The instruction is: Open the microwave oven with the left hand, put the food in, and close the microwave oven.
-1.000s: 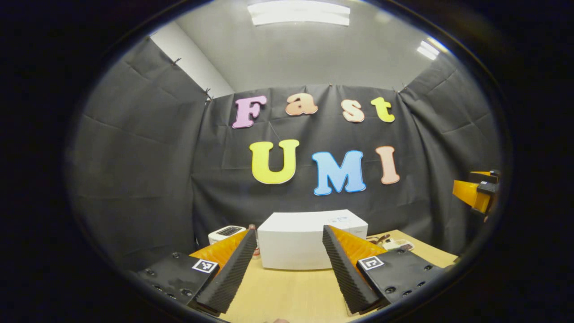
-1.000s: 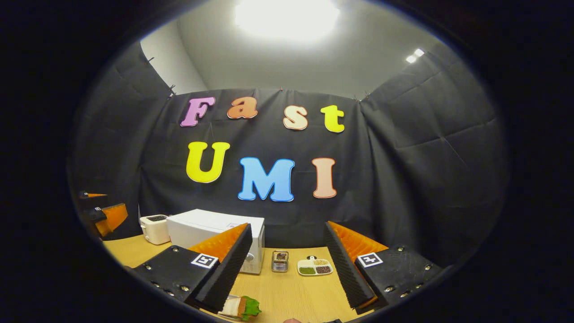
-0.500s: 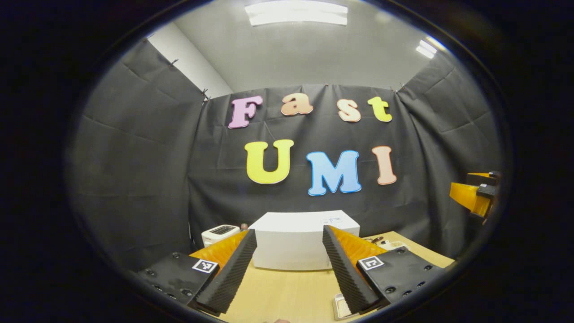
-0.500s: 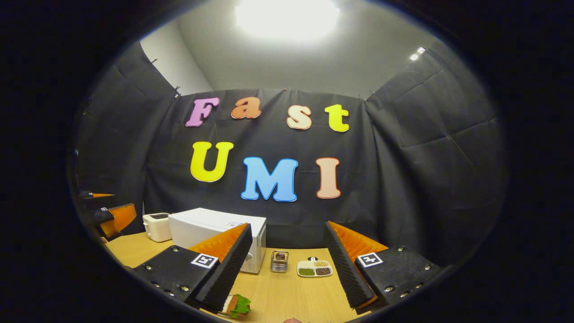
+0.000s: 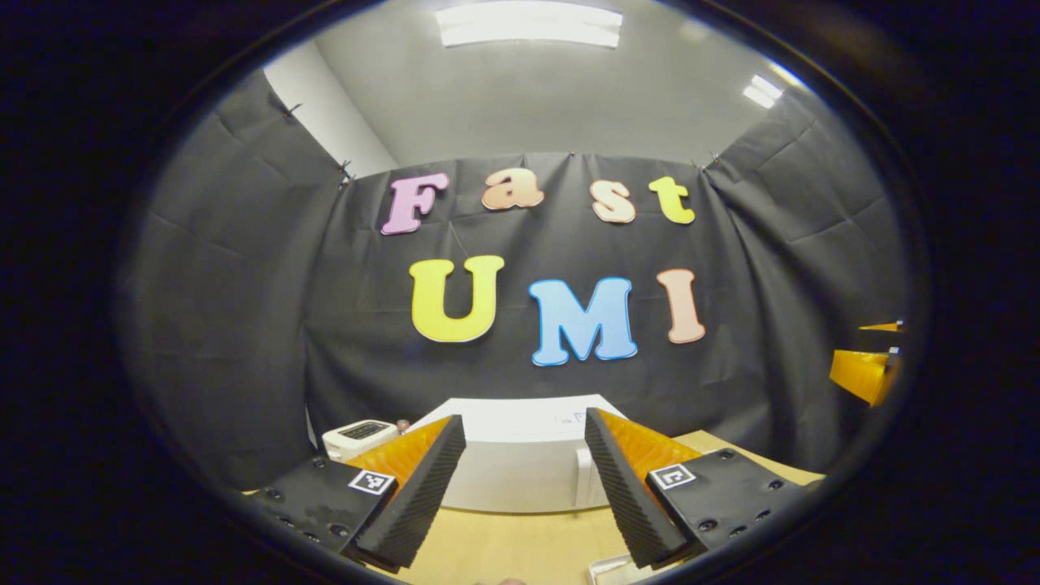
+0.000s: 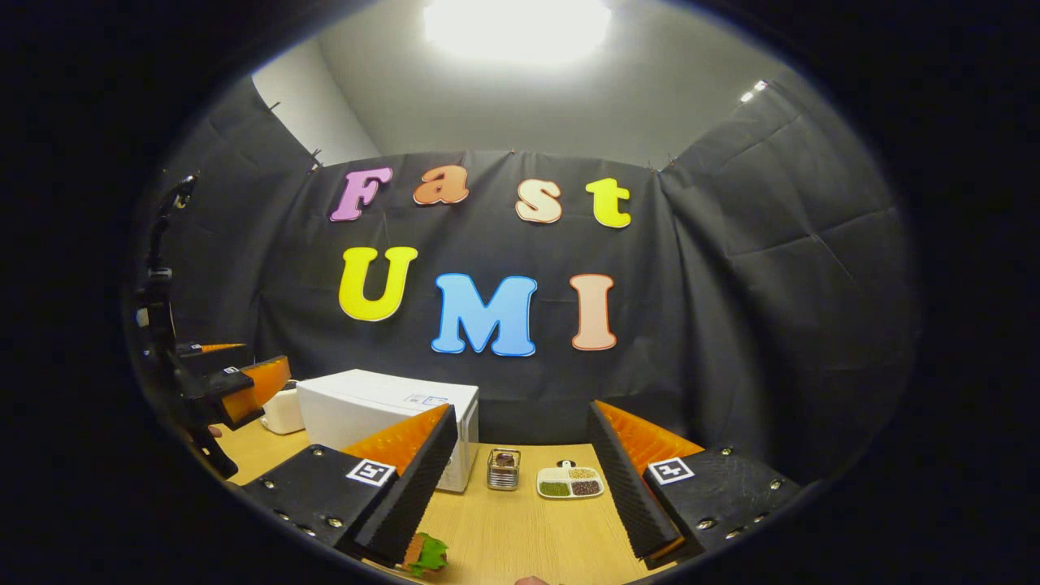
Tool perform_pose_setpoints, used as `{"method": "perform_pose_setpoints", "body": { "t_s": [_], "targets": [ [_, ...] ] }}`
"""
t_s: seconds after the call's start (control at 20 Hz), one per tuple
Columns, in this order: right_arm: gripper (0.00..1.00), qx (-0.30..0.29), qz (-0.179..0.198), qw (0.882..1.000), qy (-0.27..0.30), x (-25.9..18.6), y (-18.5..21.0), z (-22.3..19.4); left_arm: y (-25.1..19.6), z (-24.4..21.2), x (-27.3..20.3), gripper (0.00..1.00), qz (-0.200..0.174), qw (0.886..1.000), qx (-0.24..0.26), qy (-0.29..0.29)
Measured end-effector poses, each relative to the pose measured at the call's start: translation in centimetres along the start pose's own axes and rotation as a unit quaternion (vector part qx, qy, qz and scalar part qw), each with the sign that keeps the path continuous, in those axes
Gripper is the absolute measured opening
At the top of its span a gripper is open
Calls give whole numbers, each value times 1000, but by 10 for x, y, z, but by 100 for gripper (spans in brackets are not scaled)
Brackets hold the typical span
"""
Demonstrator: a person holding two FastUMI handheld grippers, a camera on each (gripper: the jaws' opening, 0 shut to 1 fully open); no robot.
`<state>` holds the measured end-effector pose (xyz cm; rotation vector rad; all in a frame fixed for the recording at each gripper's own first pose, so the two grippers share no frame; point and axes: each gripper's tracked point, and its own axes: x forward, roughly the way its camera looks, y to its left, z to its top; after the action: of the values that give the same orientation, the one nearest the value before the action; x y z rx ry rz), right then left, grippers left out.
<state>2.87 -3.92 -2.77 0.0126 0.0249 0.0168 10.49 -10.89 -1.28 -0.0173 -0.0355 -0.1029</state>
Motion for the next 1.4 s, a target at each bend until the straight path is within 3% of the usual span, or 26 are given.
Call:
{"method": "perform_pose_setpoints", "body": {
  "t_s": [0.05, 0.45, 0.85, 1.15, 1.4],
  "targets": [
    [97, 4, -9, 1000, -7, 3, -1, 4, -2, -2, 13, 99, -6, 1000, -2, -3],
    [97, -10, -69, 998, 8, 14, -15, -3, -32, -68, 98, 96, -47, 998, -26, 33],
    [97, -16, -122, 992, 40, 18, -33, -17, -80, -150, 157, 100, -87, 994, 24, 66],
    [97, -38, -145, 987, 58, 9, -44, -23, -97, -225, 182, 93, -90, 986, 38, 133],
    [97, -45, -158, 984, 71, -1, -54, -25, -102, -258, 194, 84, -80, 982, 42, 166]
  ]
}}
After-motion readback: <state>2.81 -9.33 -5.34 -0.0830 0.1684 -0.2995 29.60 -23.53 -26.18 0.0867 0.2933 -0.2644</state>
